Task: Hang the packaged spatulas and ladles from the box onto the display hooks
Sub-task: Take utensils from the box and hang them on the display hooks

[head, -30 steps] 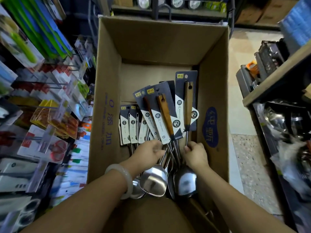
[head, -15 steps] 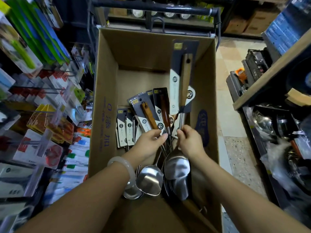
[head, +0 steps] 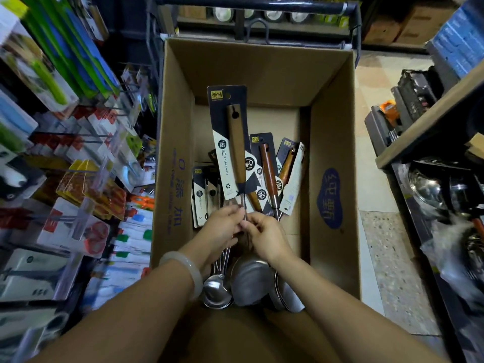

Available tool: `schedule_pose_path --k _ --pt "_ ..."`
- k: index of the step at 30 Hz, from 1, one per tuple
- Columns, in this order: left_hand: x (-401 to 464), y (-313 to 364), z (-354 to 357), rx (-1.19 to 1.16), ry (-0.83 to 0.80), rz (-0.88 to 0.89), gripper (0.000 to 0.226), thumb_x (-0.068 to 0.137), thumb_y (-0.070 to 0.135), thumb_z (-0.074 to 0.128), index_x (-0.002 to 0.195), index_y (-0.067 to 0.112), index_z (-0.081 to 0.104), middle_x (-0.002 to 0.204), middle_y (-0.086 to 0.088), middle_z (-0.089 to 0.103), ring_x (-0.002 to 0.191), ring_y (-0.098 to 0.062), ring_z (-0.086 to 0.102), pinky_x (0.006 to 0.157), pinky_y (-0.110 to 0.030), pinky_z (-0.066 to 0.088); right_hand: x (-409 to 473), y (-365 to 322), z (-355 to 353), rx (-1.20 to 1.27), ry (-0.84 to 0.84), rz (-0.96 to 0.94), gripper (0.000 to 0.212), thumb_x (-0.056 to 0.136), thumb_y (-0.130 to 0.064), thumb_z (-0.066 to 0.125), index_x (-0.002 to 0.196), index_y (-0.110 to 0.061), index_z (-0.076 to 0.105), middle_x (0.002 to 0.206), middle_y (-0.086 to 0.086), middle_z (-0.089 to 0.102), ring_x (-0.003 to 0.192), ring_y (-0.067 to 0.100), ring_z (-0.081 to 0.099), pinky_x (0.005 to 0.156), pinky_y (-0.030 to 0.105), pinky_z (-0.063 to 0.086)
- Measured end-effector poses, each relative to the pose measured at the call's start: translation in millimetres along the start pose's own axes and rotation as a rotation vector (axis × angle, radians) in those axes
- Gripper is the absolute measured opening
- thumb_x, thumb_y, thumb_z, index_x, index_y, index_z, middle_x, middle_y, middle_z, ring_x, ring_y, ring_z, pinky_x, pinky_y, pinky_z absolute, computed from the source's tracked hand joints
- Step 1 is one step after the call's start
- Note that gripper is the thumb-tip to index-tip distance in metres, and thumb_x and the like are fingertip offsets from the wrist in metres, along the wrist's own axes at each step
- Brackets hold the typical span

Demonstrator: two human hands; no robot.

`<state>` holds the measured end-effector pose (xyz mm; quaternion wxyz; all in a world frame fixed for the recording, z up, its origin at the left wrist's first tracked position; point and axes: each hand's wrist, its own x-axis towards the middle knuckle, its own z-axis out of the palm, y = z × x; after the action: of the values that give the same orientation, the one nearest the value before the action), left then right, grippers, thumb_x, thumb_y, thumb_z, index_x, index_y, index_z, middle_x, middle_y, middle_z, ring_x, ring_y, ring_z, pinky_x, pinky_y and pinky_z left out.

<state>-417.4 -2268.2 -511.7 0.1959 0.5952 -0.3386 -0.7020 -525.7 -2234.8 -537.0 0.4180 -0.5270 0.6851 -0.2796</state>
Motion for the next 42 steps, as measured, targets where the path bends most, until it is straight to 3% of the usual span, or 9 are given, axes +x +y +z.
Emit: schedule_pose_path --k 4,7,10,12,20,23,26,37,42 --pt "1.7 -20.1 -6.6 0.089 -0.068 0.003 0.028 0.096 0.023 0.045 0.122 0.018 0.052 0.106 -0.002 0.057 0.102 -0.018 0.055 0.088 -0.030 0.042 14.6 -9.1 -3.9 0.096 0.067 0.040 0.031 0.086 -0.016 0.062 0.058 -0.022 0.052 0.058 -0.004 0.048 0.062 0.013 0.044 0.065 0.031 0.041" --pt "5.8 -30.1 -7.8 0.173 -0.043 0.075 0.035 0.088 0.007 0.057 0.123 0.011 0.051 0.106 -0.006 0.056 0.103 -0.022 0.056 0.095 -0.034 0.046 23.2 -14.4 -11.4 0.101 0.052 0.048 0.032 0.086 -0.016 0.064 0.057 -0.020 0.051 0.055 -0.006 0.045 0.056 0.008 0.040 0.061 0.025 0.036" --pt "8.1 -31.0 -5.6 0.245 0.049 0.188 0.011 0.083 0.002 0.062 0.091 0.009 0.059 0.077 -0.007 0.055 0.071 -0.018 0.053 0.067 -0.021 0.046 24.9 -18.3 -7.5 0.167 0.039 0.037 0.038 0.085 -0.013 0.065 0.053 -0.023 0.047 0.054 -0.008 0.042 0.053 0.005 0.037 0.057 0.020 0.033" --pt "11.2 -31.4 -6.0 0.266 0.063 0.236 0.021 0.082 -0.003 0.060 0.073 0.014 0.053 0.063 -0.008 0.046 0.059 -0.017 0.042 0.056 -0.020 0.039 26.0 -18.4 -2.2 0.190 0.052 0.043 0.038 0.084 -0.012 0.067 0.053 -0.026 0.048 0.057 -0.009 0.044 0.056 0.005 0.039 0.062 0.022 0.035" --pt "16.4 -30.0 -19.0 0.420 0.037 0.277 0.030 0.085 0.003 0.060 0.076 0.030 0.049 0.075 -0.010 0.052 0.068 -0.018 0.050 0.064 -0.029 0.042 31.3 -24.4 -14.0 0.247 -0.047 -0.011 0.005 0.089 -0.012 0.060 0.089 -0.013 0.065 0.068 -0.005 0.054 0.062 0.003 0.050 0.068 0.023 0.041" --pt "17.1 -25.2 -22.6 0.349 0.064 0.273 0.020 0.087 0.003 0.058 0.086 0.021 0.049 0.084 -0.015 0.061 0.074 -0.019 0.058 0.065 -0.028 0.045 30.6 9.0 -32.0 -0.001 0.112 0.180 0.021 0.089 -0.022 0.061 0.104 -0.007 0.063 0.095 0.006 0.065 0.086 0.015 0.058 0.077 0.025 0.041" --pt "18.5 -25.2 -27.7 0.330 0.063 0.273 0.025 0.087 0.001 0.056 0.079 0.023 0.048 0.072 -0.008 0.059 0.078 -0.024 0.058 0.069 -0.032 0.044 16.5 52.0 -34.1 -0.319 -0.092 0.407 0.042 0.083 -0.029 0.068 0.118 -0.008 0.056 0.116 0.012 0.063 0.106 0.026 0.059 0.088 0.032 0.047" --pt "20.1 -26.6 -33.1 0.403 0.093 0.271 0.029 0.084 0.004 0.061 0.072 0.026 0.048 0.061 -0.004 0.039 0.067 -0.021 0.043 0.067 -0.033 0.039 12.1 90.3 -10.8 -0.592 -0.273 0.421 0.022 0.089 -0.018 0.052 0.109 -0.010 0.057 0.113 0.016 0.064 0.106 0.033 0.060 0.084 0.034 0.048" --pt "12.8 -19.9 -35.9 0.404 0.098 0.292 0.022 0.085 0.003 0.060 0.076 0.019 0.048 0.066 -0.012 0.044 0.065 -0.020 0.046 0.062 -0.029 0.039 -6.1 89.4 -19.5 -0.434 -0.241 0.357 0.012 0.095 -0.018 0.043 0.103 -0.017 0.052 0.102 0.014 0.061 0.089 0.024 0.056 0.078 0.032 0.044"
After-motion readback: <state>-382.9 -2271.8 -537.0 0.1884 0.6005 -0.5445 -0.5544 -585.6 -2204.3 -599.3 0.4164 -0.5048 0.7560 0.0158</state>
